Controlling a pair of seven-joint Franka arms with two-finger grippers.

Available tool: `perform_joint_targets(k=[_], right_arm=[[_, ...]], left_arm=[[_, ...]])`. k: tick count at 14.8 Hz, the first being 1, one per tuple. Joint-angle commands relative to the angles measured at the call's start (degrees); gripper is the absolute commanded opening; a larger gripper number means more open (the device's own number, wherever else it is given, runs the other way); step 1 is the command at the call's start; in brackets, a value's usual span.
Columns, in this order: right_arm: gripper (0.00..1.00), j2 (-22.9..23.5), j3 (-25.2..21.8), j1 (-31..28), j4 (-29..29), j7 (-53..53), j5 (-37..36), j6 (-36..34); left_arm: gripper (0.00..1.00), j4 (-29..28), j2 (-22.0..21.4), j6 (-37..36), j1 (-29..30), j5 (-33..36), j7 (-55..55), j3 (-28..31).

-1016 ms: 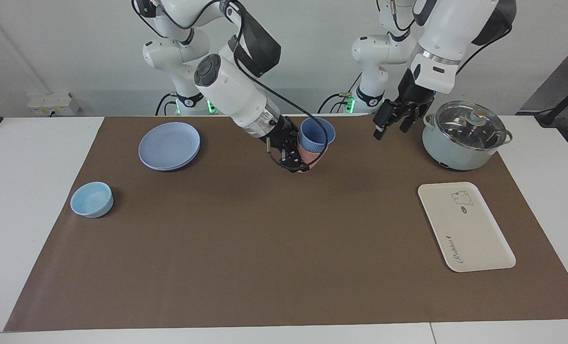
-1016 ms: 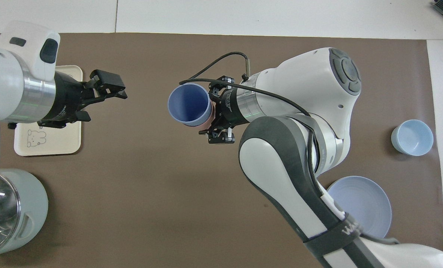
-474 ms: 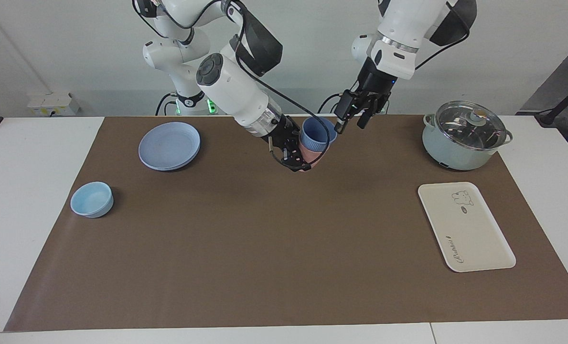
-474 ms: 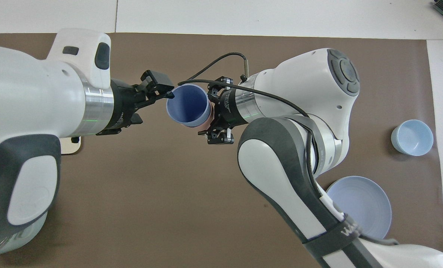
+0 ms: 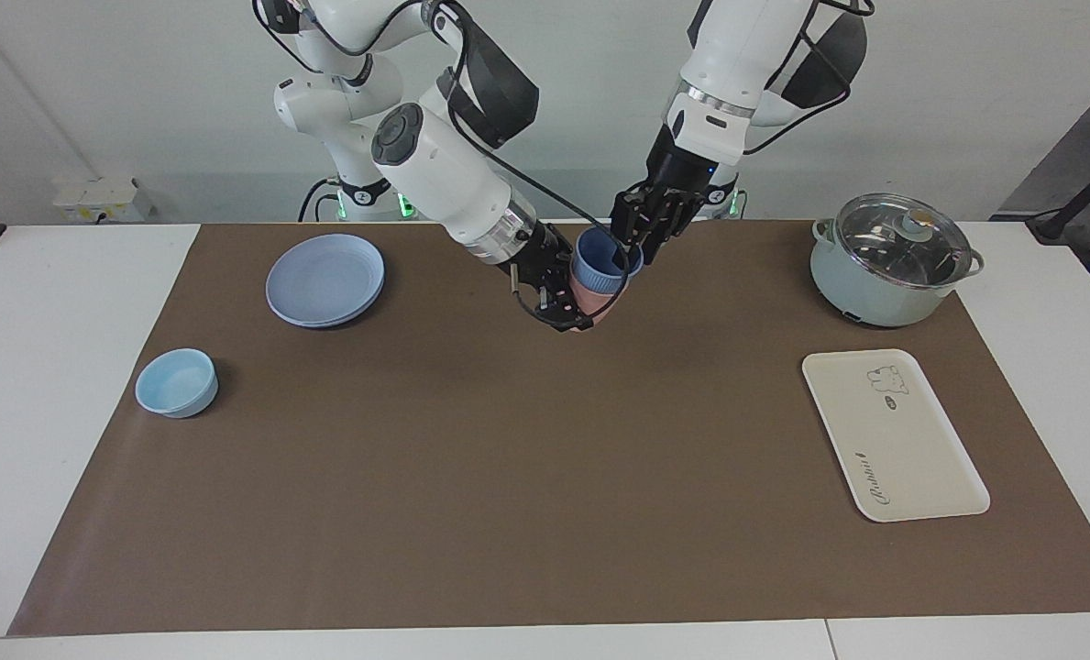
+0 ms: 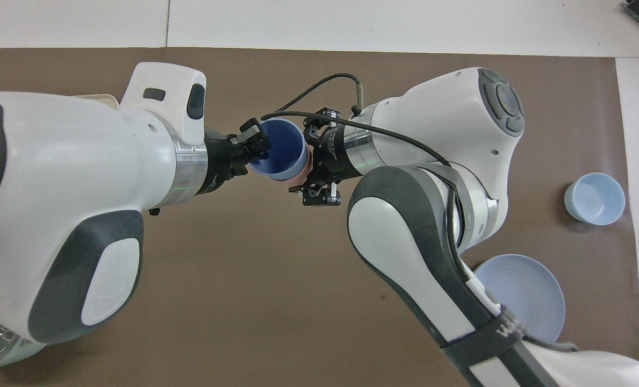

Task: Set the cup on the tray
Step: 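Pull the blue cup out with the left gripper while the right gripper withdraws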

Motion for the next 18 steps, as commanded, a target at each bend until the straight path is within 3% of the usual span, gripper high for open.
perform_joint_targets(k=[1, 4, 11, 15, 18], right_arm=[[0.0, -0.3, 0.24, -0.57, 0.84, 1.21, -1.49, -1.3], [0.0, -0.47, 0.06, -0.57, 0.84, 1.21, -1.49, -1.3], [0.0, -1.79, -0.11, -3.2, 0.84, 0.59, -0.52, -2.0], [0.0, -3.81, -0.2, -7.5, -0.56, -3.61, 3.34, -4.54], [0.0, -4.34, -0.2, -13.03, -3.02, -11.94, 10.35, -4.81]], left_arm=[[0.0, 0.47, 0.01, 0.31, -0.77, 1.82, -0.29, 0.71], [0.0, 6.09, 1.77, -5.93, -0.69, 2.18, -0.64, 0.79], [0.0, 13.48, 1.15, -17.35, 0.98, 2.26, -0.11, 2.02], [0.0, 13.31, 0.45, -18.59, 6.68, 3.14, 6.62, 2.55], [0.0, 6.84, -2.43, -15.98, 16.68, 2.8, 21.28, 2.82]])
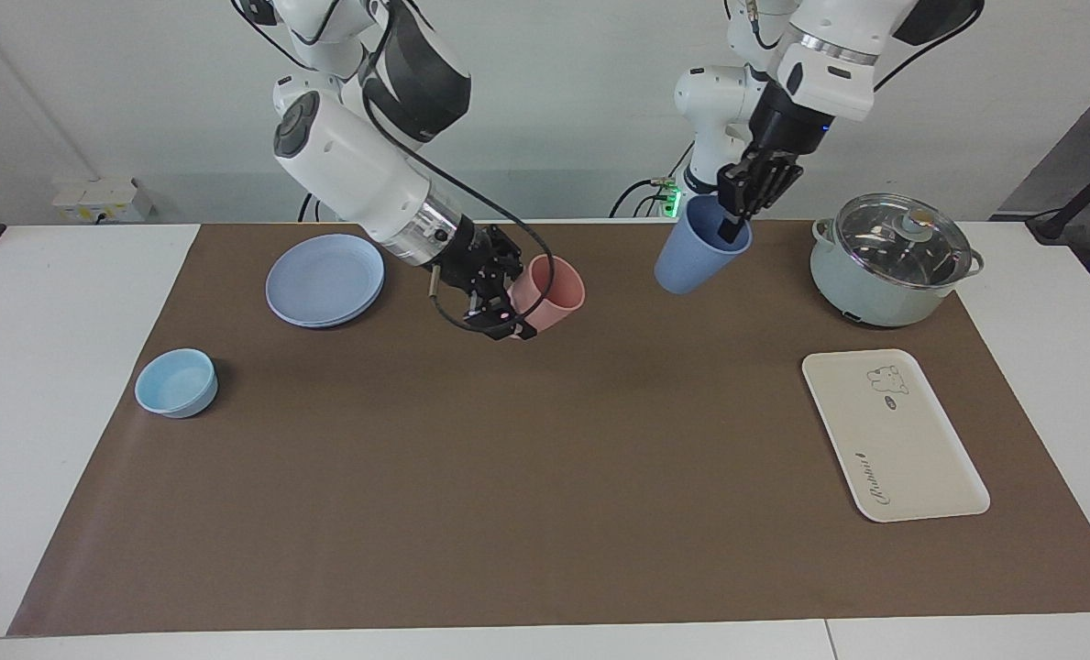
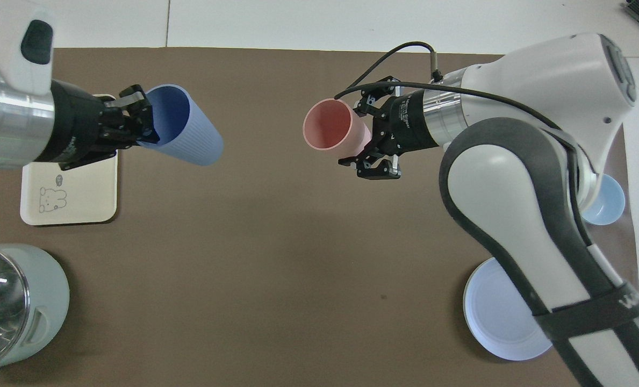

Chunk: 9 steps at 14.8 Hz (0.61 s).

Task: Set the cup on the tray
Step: 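Pull the blue cup out with the left gripper while the right gripper withdraws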

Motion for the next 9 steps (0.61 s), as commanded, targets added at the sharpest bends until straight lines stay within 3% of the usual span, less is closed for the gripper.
perform_joint_targets(k=[1, 2, 5, 9], right_arm=[[0.0, -1.76, 0.37, -5.91, -4.3, -9.22, 7.22, -0.6], [0.0, -1.67, 0.37, -7.23, -5.28, -12.38, 9.25, -0.51], [0.0, -0.62, 0.37, -12.07, -9.23, -24.06, 17.23, -0.08], [0.0, 3.15, 0.37, -19.88, -11.0, -33.49, 23.4, -2.87]], left_arm=[[0.0, -9.43, -4.66, 3.84, 9.5, -0.1, 14.3, -0.15], [0.0, -13.82, -6.25, 7.78, 12.32, -0.37, 18.53, -0.15], [0.0, -16.93, -5.92, 12.37, 14.97, -0.54, 25.21, 0.11], [0.0, -19.4, 0.74, 21.25, 22.51, -0.46, 38.39, 0.2]])
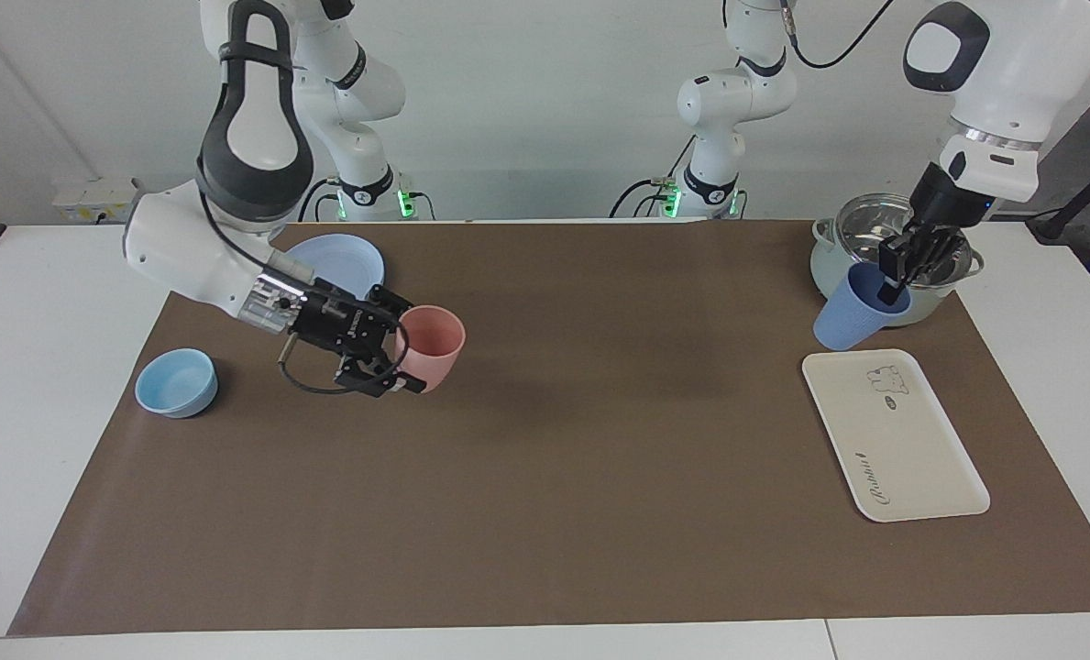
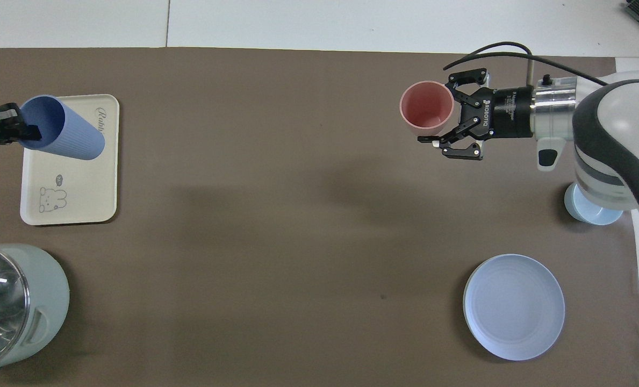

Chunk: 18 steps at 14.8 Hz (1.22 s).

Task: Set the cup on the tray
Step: 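Pull the blue cup out with the left gripper while the right gripper withdraws, then lower the blue cup onto the tray while the right gripper lowers the pink cup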

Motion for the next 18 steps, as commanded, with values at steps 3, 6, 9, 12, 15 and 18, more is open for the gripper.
perform_joint_targets(k=[3, 6, 9, 12, 15, 18], right_arm=[[0.0, 7.63, 0.69, -10.19, -0.22, -14.72, 8.54, -8.56], [0.0, 13.44, 0.6, -13.97, 0.75, -21.35, 9.26, -10.43], [0.0, 16.96, 0.6, -17.05, 2.33, -25.11, 7.59, -13.41], [0.0, 23.55, 0.6, -19.61, 5.92, -31.9, 5.57, -17.72], [0.0, 24.89, 0.6, -19.18, 6.9, -31.99, 5.38, -16.06], [0.8, 24.36, 0.43, -17.08, 6.11, -31.2, 3.9, -10.98]], left_arm=[[0.0, -3.84, 8.15, 12.09, 7.82, -0.23, 13.29, -0.6], [0.0, -10.06, 8.95, 20.97, 9.05, -0.23, 15.31, -0.6], [0.0, -15.52, 8.77, 25.73, 9.05, -0.23, 18.21, -0.6], [0.0, -17.02, 9.57, 28.29, 9.14, -0.23, 19.36, -0.51], [0.31, -18.35, 10.18, 30.48, 9.14, -0.23, 22.95, -0.51], [1.0, -17.83, 10.53, 29.8, 9.14, -0.23, 24.81, -0.51]])
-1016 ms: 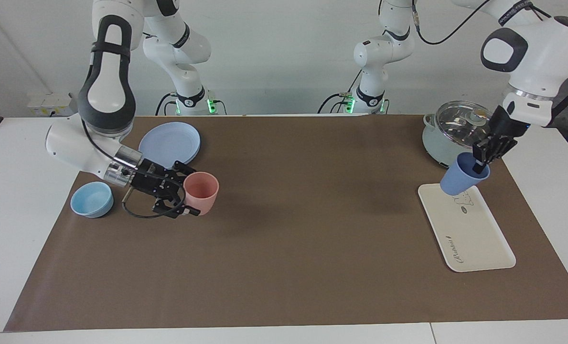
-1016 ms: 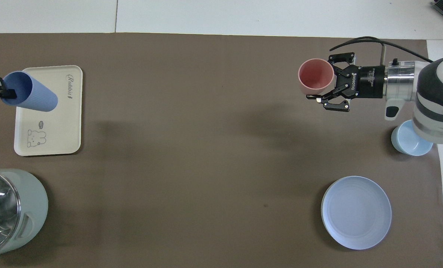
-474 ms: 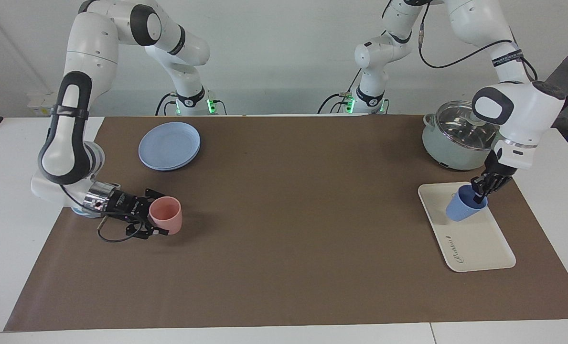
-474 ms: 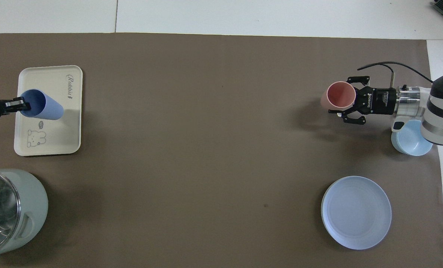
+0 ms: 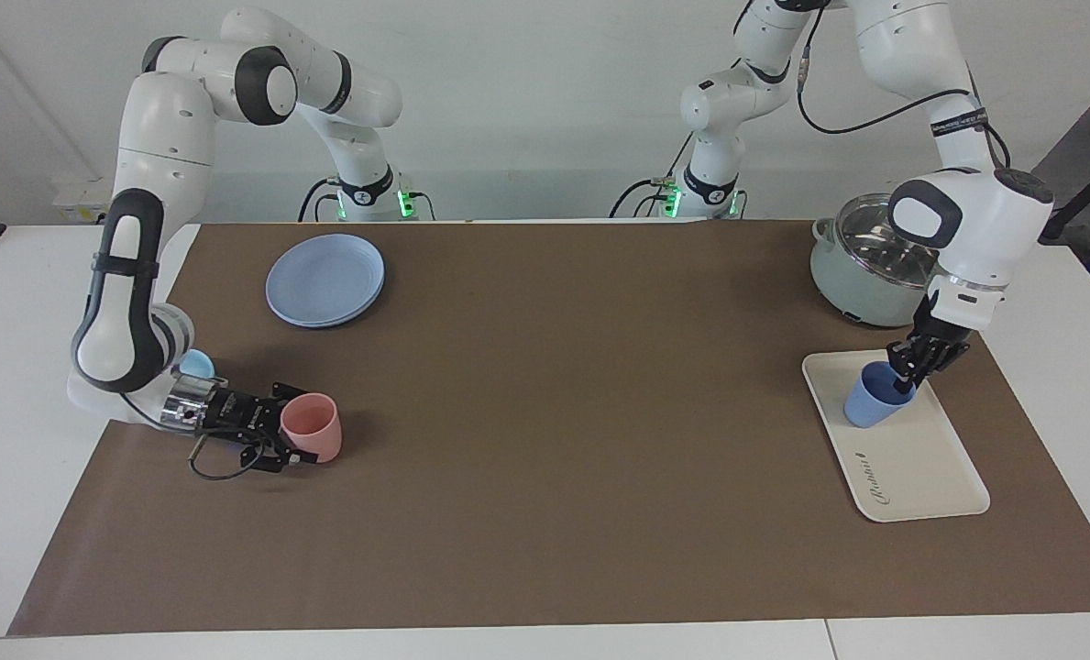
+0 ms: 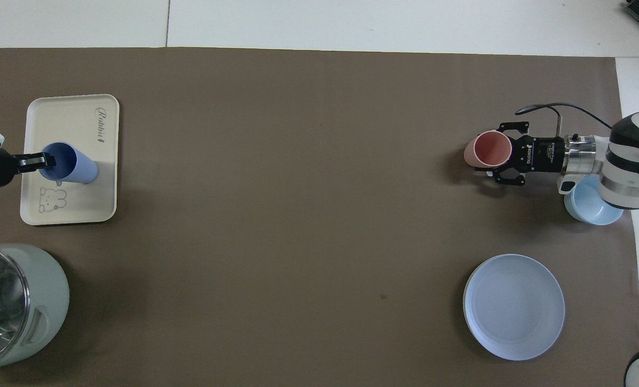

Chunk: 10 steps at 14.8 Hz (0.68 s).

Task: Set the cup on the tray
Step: 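Lower the blue cup onto the tray while the right gripper lowers the pink cup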

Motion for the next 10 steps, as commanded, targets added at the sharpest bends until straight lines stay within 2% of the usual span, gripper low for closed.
perform_joint_targets(k=[1, 3, 6, 10], right_arm=[[0.96, -0.34, 0.37, 2.01, 1.01, -0.23, -3.59, 3.81], [0.98, -0.95, 0.28, 2.1, 1.01, -0.15, -4.13, 3.81], [0.99, -1.48, 0.19, 2.01, 0.92, -0.41, -6.14, 4.42], [0.99, -4.73, 0.19, 1.75, -1.09, -0.41, -9.14, 8.02]], left_arm=[[1.0, -0.43, -0.97, 0.19, 0.35, -0.12, 2.19, -0.32], [1.0, 1.76, -3.51, -6.36, -0.26, 1.1, 2.37, -0.32], [1.0, 8.43, -6.24, -21.47, -2.19, 9.08, 2.2, -0.94], [1.0, 7.66, -13.0, -32.92, -6.05, 10.95, 2.28, -1.11]])
